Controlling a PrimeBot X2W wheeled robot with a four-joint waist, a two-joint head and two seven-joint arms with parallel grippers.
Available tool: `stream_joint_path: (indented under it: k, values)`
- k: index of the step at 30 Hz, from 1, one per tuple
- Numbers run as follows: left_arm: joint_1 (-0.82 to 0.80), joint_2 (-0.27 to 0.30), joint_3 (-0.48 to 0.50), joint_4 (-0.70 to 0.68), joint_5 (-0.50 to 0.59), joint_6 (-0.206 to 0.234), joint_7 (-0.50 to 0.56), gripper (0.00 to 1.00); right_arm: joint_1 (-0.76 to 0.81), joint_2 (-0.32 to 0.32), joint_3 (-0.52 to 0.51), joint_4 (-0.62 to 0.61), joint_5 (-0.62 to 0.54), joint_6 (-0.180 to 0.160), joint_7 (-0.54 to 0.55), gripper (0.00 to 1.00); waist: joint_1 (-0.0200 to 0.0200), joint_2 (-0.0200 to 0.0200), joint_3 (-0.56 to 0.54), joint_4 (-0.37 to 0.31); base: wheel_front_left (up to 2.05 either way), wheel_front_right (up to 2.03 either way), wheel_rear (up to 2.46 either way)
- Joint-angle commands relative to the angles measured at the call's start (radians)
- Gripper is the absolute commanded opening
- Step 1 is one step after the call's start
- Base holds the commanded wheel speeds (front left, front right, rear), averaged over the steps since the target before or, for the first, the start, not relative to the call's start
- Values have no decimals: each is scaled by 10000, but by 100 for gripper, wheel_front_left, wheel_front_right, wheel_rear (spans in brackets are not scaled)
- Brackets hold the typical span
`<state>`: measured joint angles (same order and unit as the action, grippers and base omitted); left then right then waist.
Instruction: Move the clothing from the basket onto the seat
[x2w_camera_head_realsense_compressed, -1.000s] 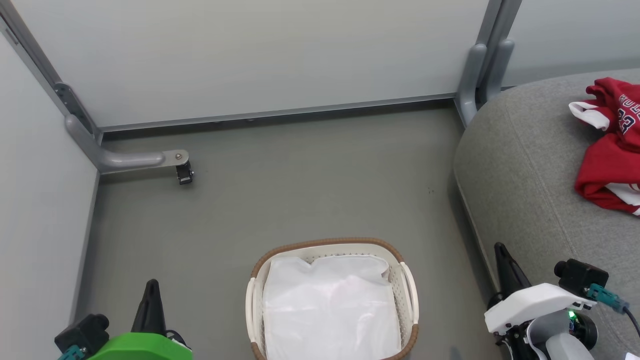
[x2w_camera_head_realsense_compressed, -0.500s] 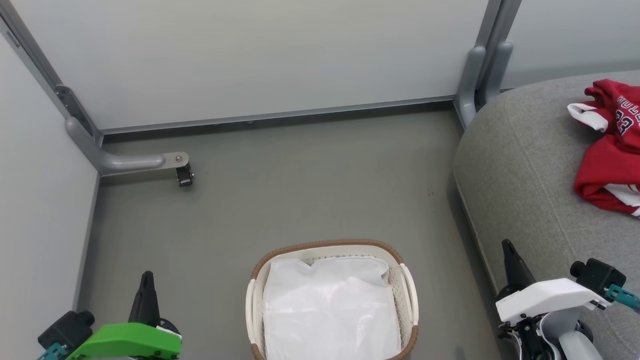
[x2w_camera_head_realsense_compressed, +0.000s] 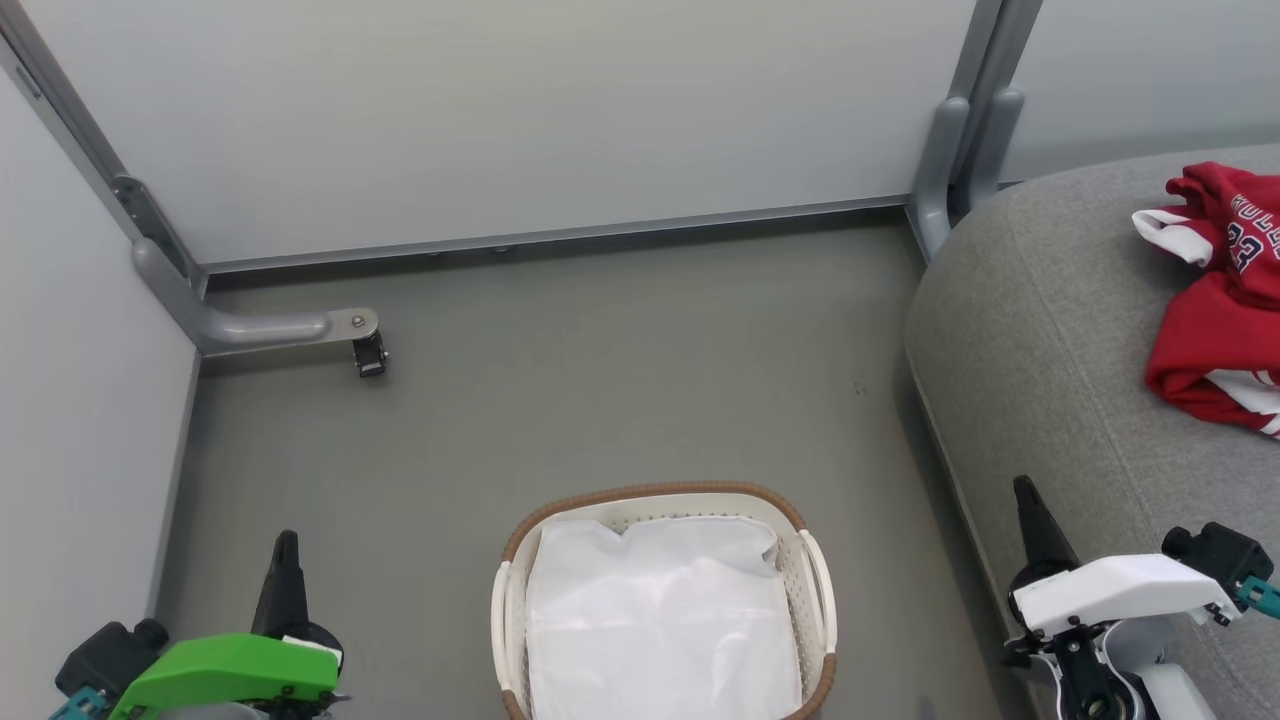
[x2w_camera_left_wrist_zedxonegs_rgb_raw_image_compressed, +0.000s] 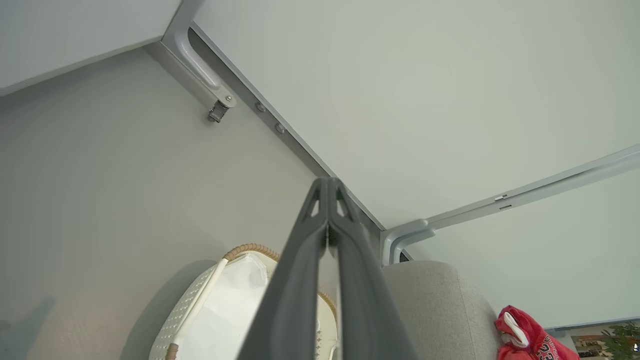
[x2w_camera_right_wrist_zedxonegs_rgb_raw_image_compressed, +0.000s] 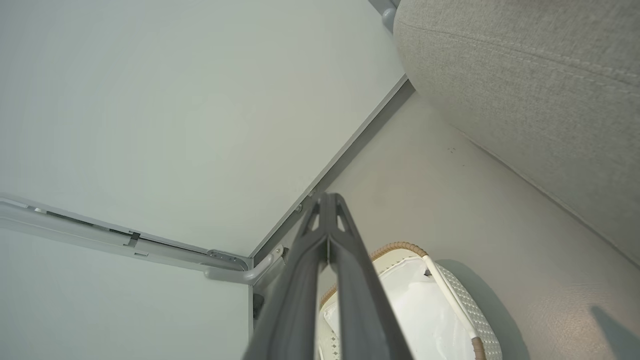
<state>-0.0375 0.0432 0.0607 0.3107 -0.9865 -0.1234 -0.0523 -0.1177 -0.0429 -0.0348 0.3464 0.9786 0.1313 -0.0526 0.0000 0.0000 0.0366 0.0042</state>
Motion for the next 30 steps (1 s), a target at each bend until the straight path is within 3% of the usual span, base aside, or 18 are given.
stream_joint_path:
  k: [1, 30]
  values:
    - [-321, 59, 47, -147, -306, -54, 80, 0, -36, -57, -78, -174, 325, -3, 89, 0, 0, 0, -7, 0, 0, 0, 0]
    - [-527, 80, 285, -404, -3139, -80, 843, 0, 35, -77, -427, -593, 3173, -6, 852, 0, 0, 0, -137, -17, 0, 0, 0]
